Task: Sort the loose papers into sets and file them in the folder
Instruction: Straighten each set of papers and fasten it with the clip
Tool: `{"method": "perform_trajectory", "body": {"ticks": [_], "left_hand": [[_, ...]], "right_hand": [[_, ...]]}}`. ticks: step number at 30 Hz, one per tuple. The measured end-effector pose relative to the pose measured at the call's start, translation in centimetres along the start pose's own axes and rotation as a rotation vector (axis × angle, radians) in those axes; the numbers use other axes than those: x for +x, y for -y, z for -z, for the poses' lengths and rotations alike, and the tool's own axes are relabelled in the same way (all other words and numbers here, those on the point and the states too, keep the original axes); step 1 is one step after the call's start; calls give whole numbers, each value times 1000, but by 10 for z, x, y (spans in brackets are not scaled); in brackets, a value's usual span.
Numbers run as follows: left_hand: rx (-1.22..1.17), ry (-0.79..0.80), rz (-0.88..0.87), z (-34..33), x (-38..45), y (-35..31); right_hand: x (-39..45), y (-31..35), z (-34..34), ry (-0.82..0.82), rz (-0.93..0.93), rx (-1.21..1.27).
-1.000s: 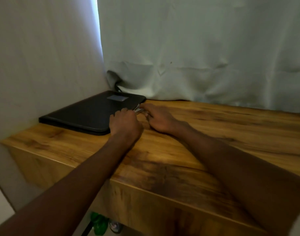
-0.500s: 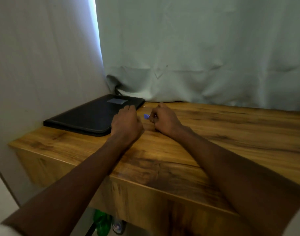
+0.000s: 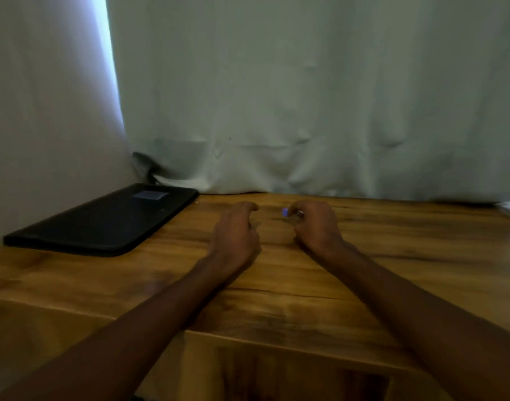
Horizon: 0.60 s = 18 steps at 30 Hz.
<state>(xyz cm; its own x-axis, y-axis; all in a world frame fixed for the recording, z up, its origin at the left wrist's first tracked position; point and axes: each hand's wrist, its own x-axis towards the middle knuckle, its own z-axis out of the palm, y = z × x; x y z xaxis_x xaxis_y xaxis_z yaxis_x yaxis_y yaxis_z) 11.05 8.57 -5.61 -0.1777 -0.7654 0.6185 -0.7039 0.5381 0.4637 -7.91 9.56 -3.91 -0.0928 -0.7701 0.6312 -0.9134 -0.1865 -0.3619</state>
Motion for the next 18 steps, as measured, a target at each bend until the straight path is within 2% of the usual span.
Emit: {"method": "perform_trajectory", "body": {"ticks": [4, 8, 11, 14, 18], "left_hand": [[-76, 73, -118, -47, 12, -63], [-76, 174, -249, -91, 19, -116], [-83, 229, -320, -124, 15, -148], [28, 224, -456, -138, 12, -158], [33, 220, -390, -139, 14, -147]], "right_hand": [[-30, -58, 61, -127, -94, -81], [-59, -107, 107, -136, -223, -224], [-75, -140, 135, -202, -268, -280], [-91, -161, 155, -273, -272, -351], [-109, -174, 165, -270, -377, -354]]}}
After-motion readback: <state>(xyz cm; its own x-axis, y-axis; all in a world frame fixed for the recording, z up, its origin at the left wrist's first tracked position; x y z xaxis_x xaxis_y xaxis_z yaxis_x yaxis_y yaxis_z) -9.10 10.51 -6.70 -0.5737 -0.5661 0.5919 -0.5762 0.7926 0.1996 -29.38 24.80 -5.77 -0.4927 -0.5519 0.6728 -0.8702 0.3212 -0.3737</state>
